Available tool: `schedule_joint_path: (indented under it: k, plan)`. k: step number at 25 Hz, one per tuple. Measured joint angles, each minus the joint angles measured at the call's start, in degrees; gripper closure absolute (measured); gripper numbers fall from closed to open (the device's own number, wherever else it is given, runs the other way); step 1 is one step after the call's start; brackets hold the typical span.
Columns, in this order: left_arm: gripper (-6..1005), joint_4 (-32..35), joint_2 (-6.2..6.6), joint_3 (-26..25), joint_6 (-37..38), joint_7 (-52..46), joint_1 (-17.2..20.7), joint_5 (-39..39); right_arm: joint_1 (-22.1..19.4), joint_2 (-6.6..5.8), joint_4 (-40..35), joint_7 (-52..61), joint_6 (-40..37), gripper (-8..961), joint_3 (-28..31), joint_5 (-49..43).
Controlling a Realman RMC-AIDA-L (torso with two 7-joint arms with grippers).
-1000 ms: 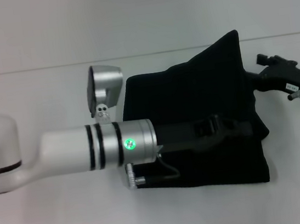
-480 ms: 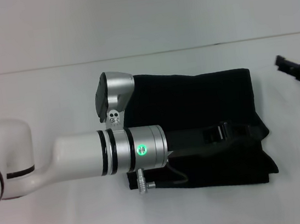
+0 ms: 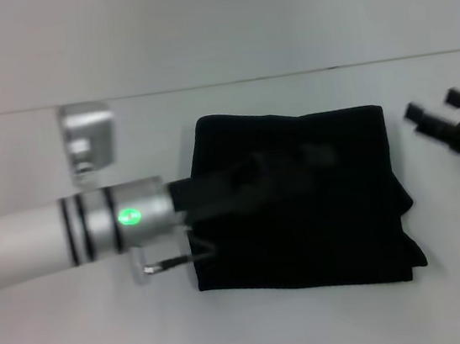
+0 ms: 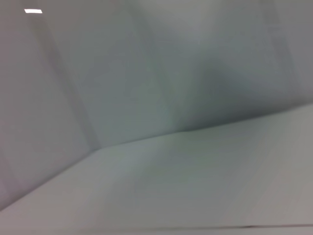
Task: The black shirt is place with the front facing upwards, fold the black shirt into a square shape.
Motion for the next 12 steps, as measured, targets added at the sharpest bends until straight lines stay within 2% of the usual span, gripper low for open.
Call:
schedule_joint_path:
  k: [4,7,8,9,12]
  plan:
    - [340,1.3,3.10,-0.1,-3.1,-2.8,3.4,0.0,-0.7,0.46,0.0,-5.5,-7.4,9,-2.7,-6.7]
    - [239,1.2,4.65,-0.1,-5.1,-3.9,4.9,0.0,-0.2,1.01,1.2,-8.2,-5.9,9,-4.0,-10.8]
    - [200,1.2,4.65,-0.1,-5.1,-3.9,4.9,0.0,0.0,1.05,1.5,-8.4,-4.8,8,-4.3,-11.5]
    - [160,1.1,5.66,0.2,-6.1,-4.4,5.7,0.2,0.1,1.10,1.9,-8.5,-3.7,8,-4.4,-12.2]
    - [98,0.9,6.30,1.6,-7.9,-5.9,5.8,0.4,0.1,1.15,2.2,-8.5,-1.3,8,-4.5,-12.7]
